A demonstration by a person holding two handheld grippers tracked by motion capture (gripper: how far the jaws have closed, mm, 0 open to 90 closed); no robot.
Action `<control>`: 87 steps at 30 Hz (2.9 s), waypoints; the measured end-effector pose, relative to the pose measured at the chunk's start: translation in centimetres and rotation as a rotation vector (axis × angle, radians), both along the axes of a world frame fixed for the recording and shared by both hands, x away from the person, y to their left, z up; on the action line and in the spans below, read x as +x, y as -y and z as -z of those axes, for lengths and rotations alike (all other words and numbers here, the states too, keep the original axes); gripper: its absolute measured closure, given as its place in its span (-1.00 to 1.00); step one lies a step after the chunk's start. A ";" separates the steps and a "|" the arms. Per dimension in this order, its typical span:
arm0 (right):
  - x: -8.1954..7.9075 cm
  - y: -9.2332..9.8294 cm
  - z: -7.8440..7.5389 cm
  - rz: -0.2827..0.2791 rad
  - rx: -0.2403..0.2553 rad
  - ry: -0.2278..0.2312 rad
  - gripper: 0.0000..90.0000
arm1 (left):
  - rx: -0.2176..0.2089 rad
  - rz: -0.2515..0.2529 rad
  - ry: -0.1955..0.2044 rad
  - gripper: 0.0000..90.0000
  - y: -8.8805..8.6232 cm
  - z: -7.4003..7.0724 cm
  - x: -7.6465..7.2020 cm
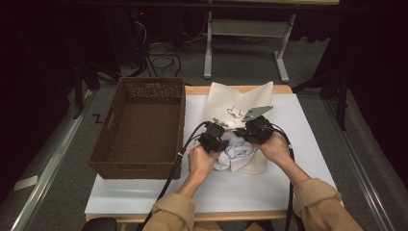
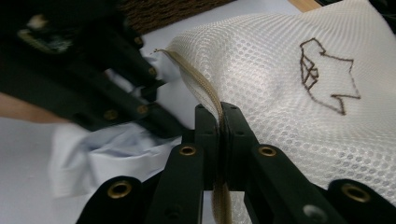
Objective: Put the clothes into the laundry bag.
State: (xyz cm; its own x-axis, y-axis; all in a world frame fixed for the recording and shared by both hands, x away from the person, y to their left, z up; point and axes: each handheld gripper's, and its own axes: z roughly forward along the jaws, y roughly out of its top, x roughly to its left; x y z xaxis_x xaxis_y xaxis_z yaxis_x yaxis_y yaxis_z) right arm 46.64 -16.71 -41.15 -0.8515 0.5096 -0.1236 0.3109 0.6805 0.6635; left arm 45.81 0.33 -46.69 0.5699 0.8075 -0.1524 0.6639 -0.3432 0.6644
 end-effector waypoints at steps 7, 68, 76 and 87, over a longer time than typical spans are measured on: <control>0.2 0.2 0.2 -0.001 -0.005 0.005 0.94 | 0.008 0.005 -0.002 0.48 0.1 -0.1 0.1; -0.6 -0.4 0.4 -0.023 -0.019 -0.003 0.94 | 0.012 0.024 -0.026 0.75 -0.4 -0.2 -0.2; -0.4 0.2 0.7 -0.012 -0.018 -0.020 0.94 | 0.026 0.002 -0.002 0.65 0.2 0.5 0.5; 0.0 0.3 1.1 -0.005 -0.015 -0.028 0.94 | 0.058 0.054 -0.026 -0.11 -1.3 -1.4 -1.9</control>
